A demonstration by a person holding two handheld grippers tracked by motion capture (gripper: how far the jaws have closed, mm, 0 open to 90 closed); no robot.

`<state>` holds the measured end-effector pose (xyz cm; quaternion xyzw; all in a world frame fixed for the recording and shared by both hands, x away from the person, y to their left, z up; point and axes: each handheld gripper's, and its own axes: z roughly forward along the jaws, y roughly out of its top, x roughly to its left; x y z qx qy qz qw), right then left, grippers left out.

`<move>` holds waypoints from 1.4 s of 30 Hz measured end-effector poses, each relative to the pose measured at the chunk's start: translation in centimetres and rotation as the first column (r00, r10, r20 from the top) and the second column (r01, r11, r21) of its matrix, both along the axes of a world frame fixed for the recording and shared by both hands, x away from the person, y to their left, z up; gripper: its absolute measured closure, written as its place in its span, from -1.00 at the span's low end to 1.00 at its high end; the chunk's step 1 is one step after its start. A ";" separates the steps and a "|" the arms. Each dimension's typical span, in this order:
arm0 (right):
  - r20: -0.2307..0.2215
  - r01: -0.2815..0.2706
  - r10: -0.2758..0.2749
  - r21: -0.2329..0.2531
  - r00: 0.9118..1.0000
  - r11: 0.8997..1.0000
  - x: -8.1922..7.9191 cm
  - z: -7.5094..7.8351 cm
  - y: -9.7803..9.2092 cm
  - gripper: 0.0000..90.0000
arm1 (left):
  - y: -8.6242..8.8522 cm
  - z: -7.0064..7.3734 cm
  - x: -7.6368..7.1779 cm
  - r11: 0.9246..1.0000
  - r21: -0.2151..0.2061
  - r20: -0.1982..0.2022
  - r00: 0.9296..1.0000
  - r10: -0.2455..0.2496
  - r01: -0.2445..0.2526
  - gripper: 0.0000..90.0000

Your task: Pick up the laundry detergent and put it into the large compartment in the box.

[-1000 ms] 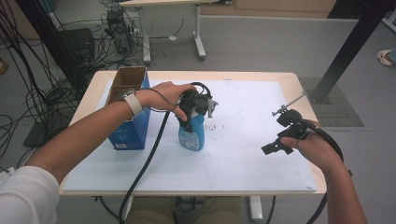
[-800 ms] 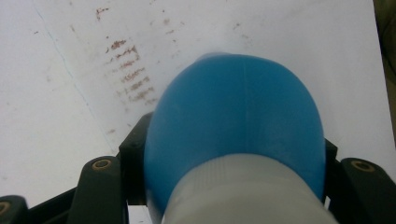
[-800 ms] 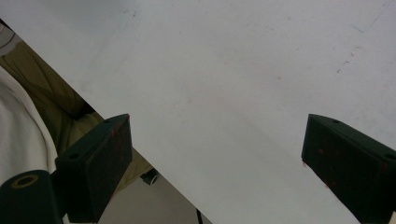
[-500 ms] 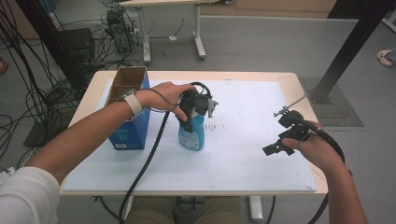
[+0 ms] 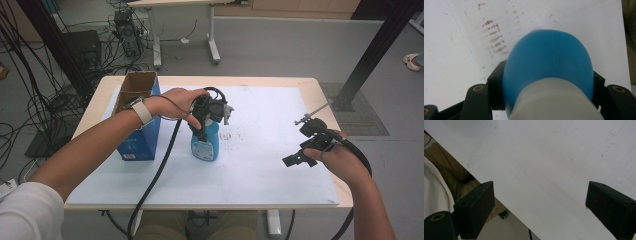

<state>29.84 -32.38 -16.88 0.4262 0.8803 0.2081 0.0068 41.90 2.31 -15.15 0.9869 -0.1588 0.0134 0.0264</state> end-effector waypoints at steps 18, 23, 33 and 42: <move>0.011 -0.002 0.002 0.006 1.000 1.000 -0.3 0.0 -0.2 -0.81 | 0.5 2.3 0.5 0.984 0.001 -0.021 0.984 0.178 -0.178 -0.16; 0.010 -0.006 0.006 0.010 1.000 1.000 -0.1 -0.1 0.0 -0.81 | 0.8 3.2 0.2 0.973 0.006 -0.003 0.973 0.233 -0.233 -0.16; 0.024 -0.021 0.021 0.009 0.999 1.000 0.0 0.4 0.5 -0.81 | 1.6 5.2 1.1 0.909 0.016 -0.019 0.909 0.416 -0.415 -0.16; 0.032 -0.032 0.032 0.005 0.999 0.999 -0.2 0.7 0.6 -0.81 | 1.7 7.1 1.1 0.858 0.030 -0.008 0.858 0.513 -0.512 -0.17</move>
